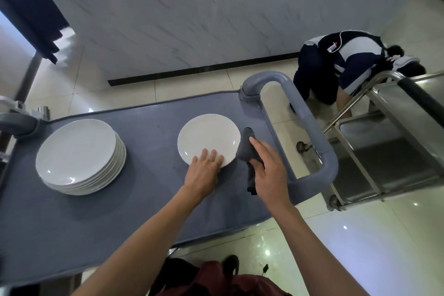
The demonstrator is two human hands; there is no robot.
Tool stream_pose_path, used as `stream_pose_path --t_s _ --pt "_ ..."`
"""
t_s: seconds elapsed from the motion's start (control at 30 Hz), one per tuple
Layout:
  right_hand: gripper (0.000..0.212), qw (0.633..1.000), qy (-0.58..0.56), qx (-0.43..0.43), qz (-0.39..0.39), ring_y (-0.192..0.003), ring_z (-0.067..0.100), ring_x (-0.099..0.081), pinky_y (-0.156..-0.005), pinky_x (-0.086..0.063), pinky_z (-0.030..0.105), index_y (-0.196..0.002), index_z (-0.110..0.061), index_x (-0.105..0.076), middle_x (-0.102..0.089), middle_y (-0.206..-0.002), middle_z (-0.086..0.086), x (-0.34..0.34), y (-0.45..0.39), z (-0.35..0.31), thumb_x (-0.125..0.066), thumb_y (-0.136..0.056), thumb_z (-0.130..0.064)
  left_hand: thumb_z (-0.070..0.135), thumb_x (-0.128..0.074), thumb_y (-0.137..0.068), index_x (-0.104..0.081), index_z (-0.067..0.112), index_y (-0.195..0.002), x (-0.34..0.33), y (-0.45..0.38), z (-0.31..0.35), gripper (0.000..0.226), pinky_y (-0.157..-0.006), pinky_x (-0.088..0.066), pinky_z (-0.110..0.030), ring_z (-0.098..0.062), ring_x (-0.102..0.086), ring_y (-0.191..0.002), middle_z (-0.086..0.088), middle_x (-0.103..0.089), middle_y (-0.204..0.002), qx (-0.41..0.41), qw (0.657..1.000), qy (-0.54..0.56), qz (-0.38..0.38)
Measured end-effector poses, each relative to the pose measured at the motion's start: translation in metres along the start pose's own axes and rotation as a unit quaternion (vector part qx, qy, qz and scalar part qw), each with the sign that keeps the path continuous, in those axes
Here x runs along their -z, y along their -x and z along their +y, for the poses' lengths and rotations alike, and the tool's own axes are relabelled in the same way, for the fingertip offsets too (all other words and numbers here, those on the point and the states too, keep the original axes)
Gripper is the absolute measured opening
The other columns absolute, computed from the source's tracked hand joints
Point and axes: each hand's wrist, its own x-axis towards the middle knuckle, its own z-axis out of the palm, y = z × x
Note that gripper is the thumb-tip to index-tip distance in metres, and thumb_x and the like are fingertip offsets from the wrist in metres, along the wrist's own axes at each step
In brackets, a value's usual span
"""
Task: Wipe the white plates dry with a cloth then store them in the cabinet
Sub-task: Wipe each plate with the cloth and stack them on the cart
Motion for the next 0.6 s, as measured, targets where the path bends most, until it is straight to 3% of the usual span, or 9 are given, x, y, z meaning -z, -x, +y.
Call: stream_pose_path --t_s 0.13,0.2,0.3,0.5,0.6 --pt "0.052 1.000 0.007 0.013 0.001 -0.128 0.012 -0.049 -0.106 -0.034 0.008 -0.144 -0.017 -0.052 -0.055 -0.140 0.001 -0.004 -0.002 0.001 -0.060 -0.096 -0.001 0.019 -0.051 -0.097 -0.054 0.017 -0.126 0.004 0.001 -0.002 0.030 -0.086 -0.047 -0.044 -0.031 -0.044 -0.120 -0.005 -0.049 -0.132 0.001 0.999 0.028 0.021" --pt "0.051 1.000 -0.008 0.014 -0.008 -0.129 0.014 -0.049 -0.108 -0.039 0.015 -0.144 -0.018 -0.052 -0.054 -0.141 0.000 -0.007 -0.003 0.002 -0.059 -0.096 -0.002 0.025 -0.051 -0.099 -0.062 0.014 -0.111 0.009 0.004 -0.003 0.020 -0.077 -0.051 -0.043 -0.027 -0.050 -0.111 -0.003 -0.058 -0.117 0.001 0.998 0.047 0.034" --pt "0.050 0.999 -0.026 0.015 -0.015 -0.131 0.015 -0.049 -0.108 -0.044 0.027 -0.144 -0.020 -0.051 -0.053 -0.143 -0.003 -0.009 -0.006 0.003 -0.057 -0.097 -0.002 0.030 -0.048 -0.100 -0.065 0.009 -0.091 0.019 0.008 -0.005 0.028 -0.068 -0.051 -0.039 -0.029 -0.058 -0.099 -0.006 -0.066 -0.098 0.019 0.998 0.050 0.040" --pt "0.052 0.998 -0.038 0.035 -0.024 -0.131 0.019 -0.049 -0.108 -0.045 0.035 -0.145 -0.019 -0.051 -0.053 -0.143 0.000 -0.018 -0.020 -0.007 -0.057 -0.096 0.000 0.029 -0.045 -0.100 -0.071 0.012 -0.100 0.028 0.023 -0.025 0.031 -0.074 -0.052 -0.040 -0.030 -0.060 -0.098 -0.006 -0.068 -0.099 0.066 0.994 0.058 0.065" --pt "0.053 0.998 -0.042 0.049 -0.023 -0.131 0.020 -0.049 -0.109 -0.043 0.035 -0.144 -0.017 -0.052 -0.054 -0.143 0.003 -0.025 -0.029 -0.015 -0.058 -0.095 0.003 0.029 -0.048 -0.099 -0.069 0.019 -0.117 0.034 0.034 -0.038 0.030 -0.083 -0.050 -0.040 -0.029 -0.059 -0.109 -0.003 -0.068 -0.113 0.097 0.989 0.084 0.076"
